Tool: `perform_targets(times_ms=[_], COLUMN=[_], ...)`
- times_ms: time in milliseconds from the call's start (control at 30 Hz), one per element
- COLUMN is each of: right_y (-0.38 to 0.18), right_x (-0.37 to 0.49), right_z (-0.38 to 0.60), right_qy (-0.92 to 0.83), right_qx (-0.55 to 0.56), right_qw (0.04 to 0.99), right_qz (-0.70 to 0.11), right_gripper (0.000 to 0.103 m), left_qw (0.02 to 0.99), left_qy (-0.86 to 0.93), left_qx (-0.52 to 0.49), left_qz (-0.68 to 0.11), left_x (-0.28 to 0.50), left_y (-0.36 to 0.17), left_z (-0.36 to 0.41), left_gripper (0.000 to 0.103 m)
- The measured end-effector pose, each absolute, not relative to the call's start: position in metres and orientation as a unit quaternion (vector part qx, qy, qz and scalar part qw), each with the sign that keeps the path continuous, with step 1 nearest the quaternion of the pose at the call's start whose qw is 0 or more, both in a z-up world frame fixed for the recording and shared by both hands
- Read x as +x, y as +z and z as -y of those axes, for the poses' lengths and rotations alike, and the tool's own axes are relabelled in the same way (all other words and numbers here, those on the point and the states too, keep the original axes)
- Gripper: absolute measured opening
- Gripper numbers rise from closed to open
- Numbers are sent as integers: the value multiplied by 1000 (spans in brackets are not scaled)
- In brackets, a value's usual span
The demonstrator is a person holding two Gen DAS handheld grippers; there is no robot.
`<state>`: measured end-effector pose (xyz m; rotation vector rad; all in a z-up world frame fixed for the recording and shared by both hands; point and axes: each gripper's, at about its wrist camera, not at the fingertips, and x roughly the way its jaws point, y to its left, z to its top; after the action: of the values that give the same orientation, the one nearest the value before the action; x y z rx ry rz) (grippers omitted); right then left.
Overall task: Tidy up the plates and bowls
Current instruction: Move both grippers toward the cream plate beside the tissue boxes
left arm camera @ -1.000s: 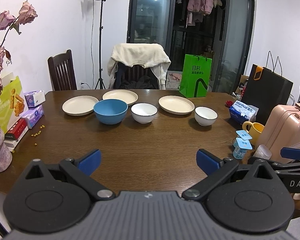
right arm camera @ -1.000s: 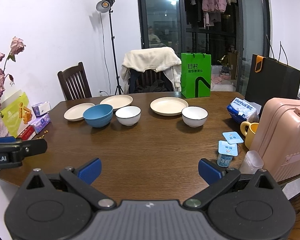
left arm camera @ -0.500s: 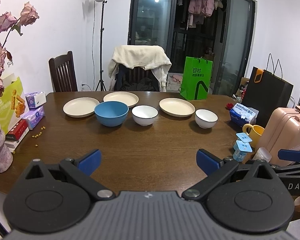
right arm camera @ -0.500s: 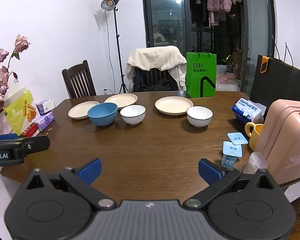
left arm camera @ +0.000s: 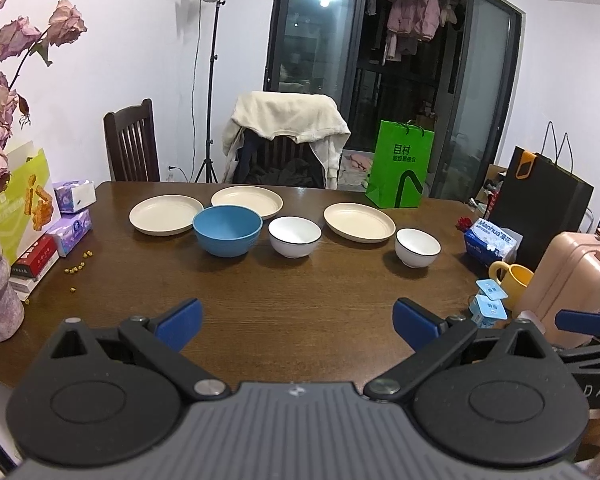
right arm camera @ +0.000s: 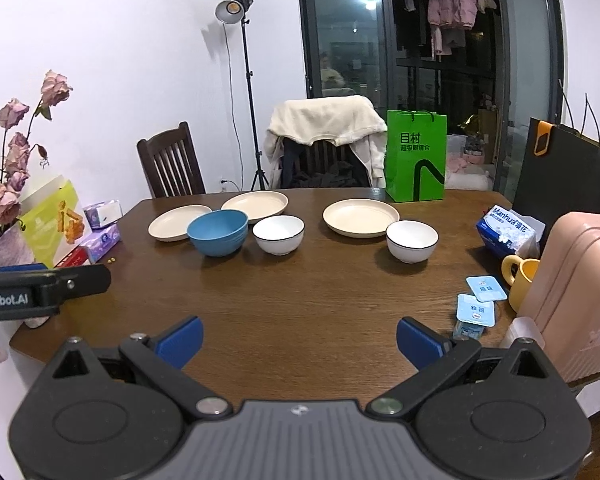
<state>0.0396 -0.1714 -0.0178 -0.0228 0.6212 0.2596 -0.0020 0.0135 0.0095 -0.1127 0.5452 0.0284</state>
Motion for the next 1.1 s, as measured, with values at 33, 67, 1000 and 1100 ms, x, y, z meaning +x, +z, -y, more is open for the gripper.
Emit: perform_targets(times_ms=[33, 67, 1000, 1100], right_y=[-18, -17, -12, -11], right_x=[41, 43, 141, 158], right_z=[171, 171, 138, 131], right_qy=[129, 132, 140, 143], right_qx=[-11, -11, -15, -14], right_qw=[943, 942, 937, 936], right_qz=[-306, -307, -321, -322], right_gripper=[103, 103, 103, 103], left_qw=[962, 962, 951, 950], left_qy=[16, 19, 101, 109], left_qx=[-56, -57, -96, -97], left_qz=[-268, -268, -275, -276], left_x=[-1, 1, 73, 86], left_y=[10, 10, 5, 5], left_z=[-13, -14, -79, -87], left_gripper=[103, 103, 103, 103])
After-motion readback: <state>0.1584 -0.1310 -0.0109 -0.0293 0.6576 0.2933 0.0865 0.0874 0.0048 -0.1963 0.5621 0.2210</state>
